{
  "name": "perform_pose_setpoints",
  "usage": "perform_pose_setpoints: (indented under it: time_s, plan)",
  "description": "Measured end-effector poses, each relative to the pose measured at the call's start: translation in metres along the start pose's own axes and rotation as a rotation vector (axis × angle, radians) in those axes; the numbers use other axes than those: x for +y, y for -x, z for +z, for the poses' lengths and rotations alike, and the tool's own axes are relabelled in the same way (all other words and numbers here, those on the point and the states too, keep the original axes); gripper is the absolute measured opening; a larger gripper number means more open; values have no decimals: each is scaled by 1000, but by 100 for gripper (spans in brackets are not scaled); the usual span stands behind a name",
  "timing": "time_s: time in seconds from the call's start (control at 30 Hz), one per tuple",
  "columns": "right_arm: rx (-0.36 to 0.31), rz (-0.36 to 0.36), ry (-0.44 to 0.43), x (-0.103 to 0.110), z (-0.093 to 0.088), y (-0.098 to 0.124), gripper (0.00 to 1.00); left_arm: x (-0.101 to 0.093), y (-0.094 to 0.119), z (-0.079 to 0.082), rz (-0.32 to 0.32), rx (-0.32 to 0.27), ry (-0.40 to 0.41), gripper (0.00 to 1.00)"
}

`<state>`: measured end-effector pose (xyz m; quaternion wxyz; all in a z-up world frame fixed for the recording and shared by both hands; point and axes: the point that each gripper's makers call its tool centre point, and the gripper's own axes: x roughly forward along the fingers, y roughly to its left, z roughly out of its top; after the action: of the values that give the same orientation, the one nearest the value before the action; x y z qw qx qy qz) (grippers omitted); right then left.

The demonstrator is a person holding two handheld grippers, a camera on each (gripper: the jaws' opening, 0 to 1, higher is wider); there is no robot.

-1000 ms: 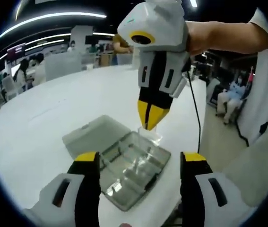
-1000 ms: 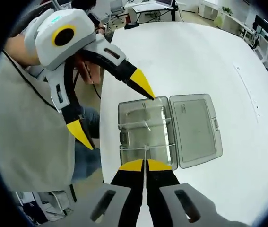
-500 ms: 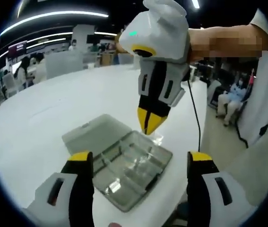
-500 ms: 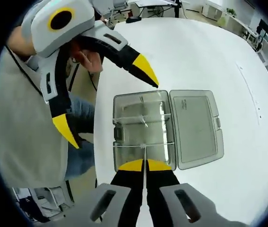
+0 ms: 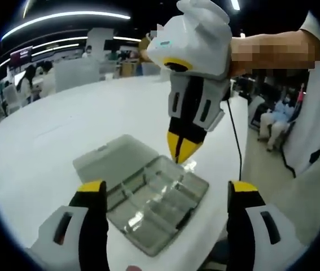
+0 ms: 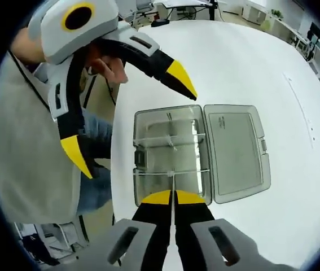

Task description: Insert the divider into the dual guide fixture by aligning both edges with the guide slots and pushing it downward to the bottom, including one-sided entry, uneven engagement, binding, and posture correction.

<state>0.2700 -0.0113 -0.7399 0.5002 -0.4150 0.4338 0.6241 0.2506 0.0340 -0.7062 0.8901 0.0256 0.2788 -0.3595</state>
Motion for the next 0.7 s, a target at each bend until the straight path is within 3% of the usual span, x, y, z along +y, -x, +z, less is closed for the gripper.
perform_pose_setpoints:
  time_s: [0.7]
  plan:
    - [-1, 0, 1, -1, -1, -9, 0, 4, 2, -1, 4, 10, 2, 86]
